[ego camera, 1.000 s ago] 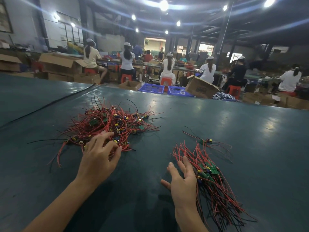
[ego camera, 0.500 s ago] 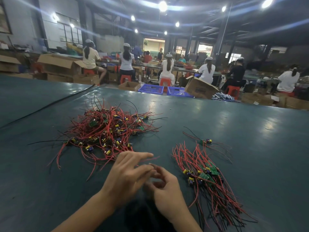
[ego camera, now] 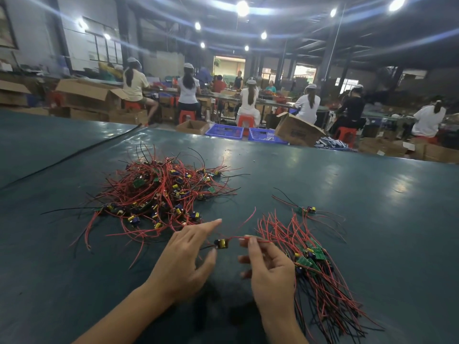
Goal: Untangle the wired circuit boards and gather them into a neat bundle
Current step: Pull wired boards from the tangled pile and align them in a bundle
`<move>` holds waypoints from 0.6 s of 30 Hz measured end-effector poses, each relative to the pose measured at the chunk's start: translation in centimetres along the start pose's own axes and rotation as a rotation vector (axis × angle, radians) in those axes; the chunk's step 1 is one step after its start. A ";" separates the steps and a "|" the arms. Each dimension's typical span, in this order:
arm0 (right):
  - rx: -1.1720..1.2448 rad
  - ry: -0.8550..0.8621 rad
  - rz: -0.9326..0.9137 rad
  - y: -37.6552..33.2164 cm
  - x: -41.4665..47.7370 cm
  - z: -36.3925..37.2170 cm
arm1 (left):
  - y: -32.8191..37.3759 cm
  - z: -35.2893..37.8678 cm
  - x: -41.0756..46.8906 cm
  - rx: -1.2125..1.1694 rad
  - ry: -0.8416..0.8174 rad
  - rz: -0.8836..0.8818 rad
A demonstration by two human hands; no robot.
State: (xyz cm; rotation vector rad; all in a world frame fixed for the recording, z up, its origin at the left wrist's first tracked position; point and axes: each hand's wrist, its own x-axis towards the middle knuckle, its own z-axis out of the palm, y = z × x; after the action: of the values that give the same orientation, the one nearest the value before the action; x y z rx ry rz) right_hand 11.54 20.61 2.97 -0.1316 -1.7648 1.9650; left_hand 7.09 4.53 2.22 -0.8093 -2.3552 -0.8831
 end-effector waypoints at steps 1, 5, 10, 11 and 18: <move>0.058 0.025 0.004 -0.3 0.1 -0.2 | -0.5 0.0 -0.1 0.063 -0.046 0.004; 0.251 0.063 0.053 -1.1 0.4 -0.7 | -1.6 0.3 -0.3 0.231 -0.144 0.013; 0.459 0.027 0.197 -1.6 0.6 -0.6 | -0.9 0.9 0.0 0.215 0.017 0.128; 0.446 0.024 0.214 -1.5 0.7 -0.6 | -0.8 1.0 0.1 0.198 0.035 0.139; -0.345 -0.119 0.245 1.4 1.1 -1.0 | 0.0 0.4 0.1 0.073 0.044 -0.013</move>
State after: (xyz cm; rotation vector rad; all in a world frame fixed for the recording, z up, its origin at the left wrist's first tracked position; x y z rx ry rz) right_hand 10.54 21.94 1.74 -0.3687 -2.2484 1.8406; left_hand 6.94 4.87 2.06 -0.7384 -2.3423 -0.8071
